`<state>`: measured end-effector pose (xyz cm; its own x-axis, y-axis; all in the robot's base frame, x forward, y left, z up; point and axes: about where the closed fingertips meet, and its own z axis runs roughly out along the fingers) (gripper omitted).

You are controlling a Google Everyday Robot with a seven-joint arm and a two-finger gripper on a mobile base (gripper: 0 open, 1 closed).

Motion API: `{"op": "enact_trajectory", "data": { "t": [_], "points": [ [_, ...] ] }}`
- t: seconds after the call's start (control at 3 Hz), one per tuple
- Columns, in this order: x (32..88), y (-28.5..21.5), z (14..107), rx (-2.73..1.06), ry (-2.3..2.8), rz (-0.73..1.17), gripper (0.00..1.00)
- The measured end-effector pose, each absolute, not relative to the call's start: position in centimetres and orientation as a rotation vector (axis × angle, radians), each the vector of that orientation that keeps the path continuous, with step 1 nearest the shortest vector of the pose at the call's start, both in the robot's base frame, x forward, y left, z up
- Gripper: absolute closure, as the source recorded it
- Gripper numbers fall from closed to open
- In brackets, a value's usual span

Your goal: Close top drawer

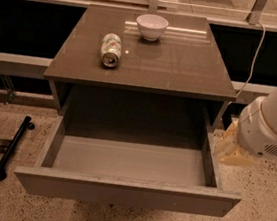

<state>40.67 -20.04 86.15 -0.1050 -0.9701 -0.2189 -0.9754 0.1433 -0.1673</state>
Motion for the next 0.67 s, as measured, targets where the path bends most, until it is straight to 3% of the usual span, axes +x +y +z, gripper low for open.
{"op": "enact_trajectory", "data": {
  "t": [0.67],
  "points": [
    [39.2, -21.2, 79.9, -1.939, 2.183, 0.054, 1.0]
  ]
}}
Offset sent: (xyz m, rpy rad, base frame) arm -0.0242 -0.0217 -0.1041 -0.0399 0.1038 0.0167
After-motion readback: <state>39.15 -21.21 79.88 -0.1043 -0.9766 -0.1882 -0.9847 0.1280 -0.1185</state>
